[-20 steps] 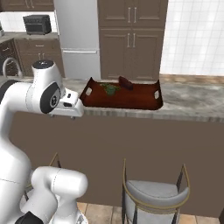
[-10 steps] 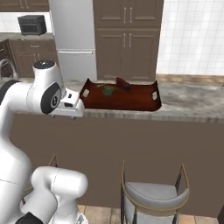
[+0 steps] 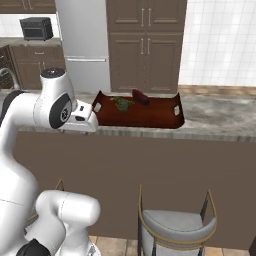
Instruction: Create a steak meal by picking up the steak and asparagus from the tray and placing them on the plate. Leave the bell pepper on the tray.
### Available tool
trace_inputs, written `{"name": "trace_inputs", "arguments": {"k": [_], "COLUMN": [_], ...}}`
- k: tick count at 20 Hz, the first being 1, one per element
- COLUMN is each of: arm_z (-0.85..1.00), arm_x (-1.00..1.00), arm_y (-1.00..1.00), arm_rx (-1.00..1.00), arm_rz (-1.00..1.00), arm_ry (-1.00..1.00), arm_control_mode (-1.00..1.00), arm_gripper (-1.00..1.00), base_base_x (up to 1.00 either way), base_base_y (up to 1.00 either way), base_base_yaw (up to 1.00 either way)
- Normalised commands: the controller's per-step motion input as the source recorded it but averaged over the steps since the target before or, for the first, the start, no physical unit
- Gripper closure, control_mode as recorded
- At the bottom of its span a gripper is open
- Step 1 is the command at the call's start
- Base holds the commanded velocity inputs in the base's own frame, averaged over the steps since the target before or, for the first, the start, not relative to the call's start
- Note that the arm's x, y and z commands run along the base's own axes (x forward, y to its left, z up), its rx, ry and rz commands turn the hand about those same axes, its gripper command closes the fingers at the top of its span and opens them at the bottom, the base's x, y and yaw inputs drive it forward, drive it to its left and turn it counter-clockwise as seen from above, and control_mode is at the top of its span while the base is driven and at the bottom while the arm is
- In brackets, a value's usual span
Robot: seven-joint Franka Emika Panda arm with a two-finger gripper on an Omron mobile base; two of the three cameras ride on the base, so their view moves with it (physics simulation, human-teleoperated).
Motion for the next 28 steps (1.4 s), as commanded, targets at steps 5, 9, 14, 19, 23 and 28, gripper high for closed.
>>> {"name": "trace_inputs", "arguments": {"k": [5,9,14,19,23,28], "arm_z": [0.02,0.04,0.42,0.45,0.03,0.0], "arm_x": [0.15,0.09,0.21,0.35,0.47,0.42], "arm_y": [-0.08,-0.18,-0.01,-0.01,-0.2,-0.18], "arm_rx": [0.0,0.0,0.0,0.0,0.0,-0.03], "arm_rz": [0.0,0.0,0.05,0.07,0.04,0.02], "arm_ry": [0.0,0.0,-0.18,-0.27,-0.09,0.0], "arm_control_mode": [-1.0,-1.0,-1.0,-1.0,-1.0,-1.0], "arm_gripper": [-1.0,-1.0,-1.0,-1.0,-1.0,-1.0], "base_base_x": [0.0,0.0,0.0,0.0,0.0,0.0], "base_base_y": [0.0,0.0,0.0,0.0,0.0,0.0], "base_base_yaw": [0.0,0.0,0.0,0.0,0.0,0.0]}}
